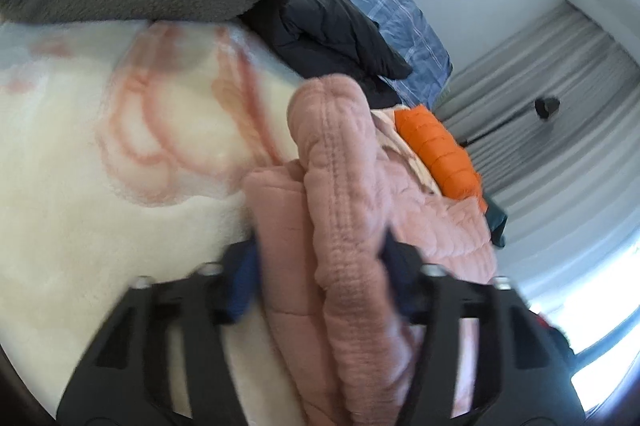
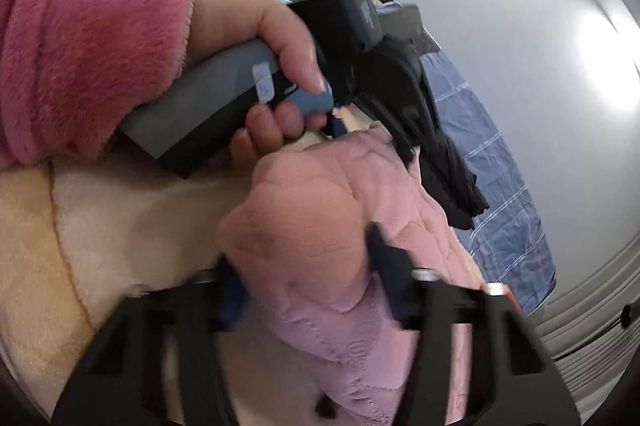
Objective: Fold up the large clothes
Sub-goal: 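Grasp the jacket edge with the left tool and lift it, then grasp the jacket fold with the right tool and lift it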
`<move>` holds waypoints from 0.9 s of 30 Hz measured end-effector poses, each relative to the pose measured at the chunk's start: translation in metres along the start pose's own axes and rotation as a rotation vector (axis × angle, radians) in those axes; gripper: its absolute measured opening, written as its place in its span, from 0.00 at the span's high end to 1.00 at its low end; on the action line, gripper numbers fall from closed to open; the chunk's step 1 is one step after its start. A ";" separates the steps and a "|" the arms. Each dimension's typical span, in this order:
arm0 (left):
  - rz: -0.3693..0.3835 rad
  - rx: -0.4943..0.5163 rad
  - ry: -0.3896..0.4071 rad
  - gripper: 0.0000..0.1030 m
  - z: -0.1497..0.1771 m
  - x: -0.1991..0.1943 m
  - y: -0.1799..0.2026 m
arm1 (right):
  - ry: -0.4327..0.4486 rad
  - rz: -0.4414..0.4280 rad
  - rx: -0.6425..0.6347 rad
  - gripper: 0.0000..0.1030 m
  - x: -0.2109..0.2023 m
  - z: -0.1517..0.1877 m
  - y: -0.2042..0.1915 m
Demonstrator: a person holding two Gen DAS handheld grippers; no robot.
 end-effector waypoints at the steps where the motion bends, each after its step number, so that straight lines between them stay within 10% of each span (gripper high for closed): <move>1: 0.000 -0.016 -0.003 0.63 -0.002 -0.003 0.002 | 0.013 -0.011 0.045 0.69 -0.006 0.000 0.010; 14: -0.073 0.358 0.033 0.66 0.013 -0.006 0.199 | 0.273 -0.189 0.806 0.74 -0.083 0.080 0.168; 27: -0.136 0.691 -0.113 0.61 0.133 0.152 0.363 | 0.271 -0.129 1.340 0.74 -0.122 0.287 0.203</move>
Point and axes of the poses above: each gripper's, at about its wrist camera, not at the fingertips, and x roughly the way its jaws point, y to its right, z to its underside, the point moved 7 cm from there along x, roughly the way its jaws point, and after that the axes turned 15 degrees about -x, right-handed, at the moved point
